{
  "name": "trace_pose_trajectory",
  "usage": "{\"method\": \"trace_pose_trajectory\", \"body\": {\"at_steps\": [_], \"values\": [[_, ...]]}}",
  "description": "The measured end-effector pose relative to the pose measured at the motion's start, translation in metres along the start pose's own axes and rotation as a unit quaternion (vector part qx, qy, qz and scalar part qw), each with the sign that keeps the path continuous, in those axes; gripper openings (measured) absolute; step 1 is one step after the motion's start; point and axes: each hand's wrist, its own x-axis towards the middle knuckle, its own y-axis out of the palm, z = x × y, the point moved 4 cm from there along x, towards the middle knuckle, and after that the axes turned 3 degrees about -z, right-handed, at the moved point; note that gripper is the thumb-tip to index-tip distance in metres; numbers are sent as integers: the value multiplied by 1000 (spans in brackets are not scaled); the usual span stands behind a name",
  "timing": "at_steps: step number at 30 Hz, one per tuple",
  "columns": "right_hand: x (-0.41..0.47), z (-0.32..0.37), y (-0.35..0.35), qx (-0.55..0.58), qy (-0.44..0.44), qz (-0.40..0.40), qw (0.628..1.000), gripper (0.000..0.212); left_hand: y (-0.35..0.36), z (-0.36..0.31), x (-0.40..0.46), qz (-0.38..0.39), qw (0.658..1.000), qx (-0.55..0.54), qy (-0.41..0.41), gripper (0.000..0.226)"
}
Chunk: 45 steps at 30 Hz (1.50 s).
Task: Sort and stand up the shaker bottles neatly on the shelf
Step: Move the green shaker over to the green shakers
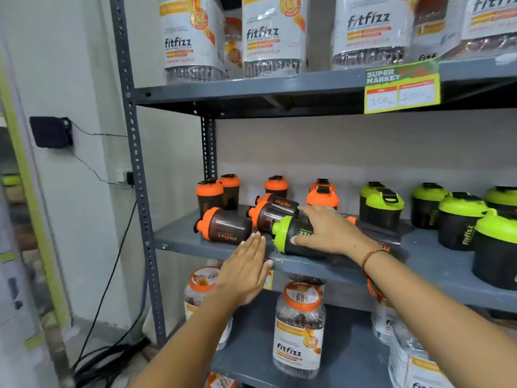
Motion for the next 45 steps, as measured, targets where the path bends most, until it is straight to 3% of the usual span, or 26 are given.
{"method": "trace_pose_trajectory", "body": {"at_steps": [3,12,21,26,31,36,41,45], "values": [[13,0,12,-19,19,57,998,87,10,1,6,26,1000,4,-1,68],[47,9,27,-66,56,179,980,83,13,8,22,19,999,13,27,69],[52,14,25,-66,78,170,980,72,17,12,26,17,999,17,47,73],[52,15,18,-33,90,101,990,74,16,11,24,14,999,11,42,73],[36,1,-9,90,143,-45,985,77,16,9,25,13,1000,-4,25,69],[0,-33,-48,234,229,-201,923,77,16,6,26,0,1000,-16,-4,67],[-50,-82,-80,266,306,-316,858,85,15,5,26,-7,1000,-13,-12,64],[-88,-116,-83,263,353,-364,821,85,14,5,24,-14,1000,-11,-15,63]]}}
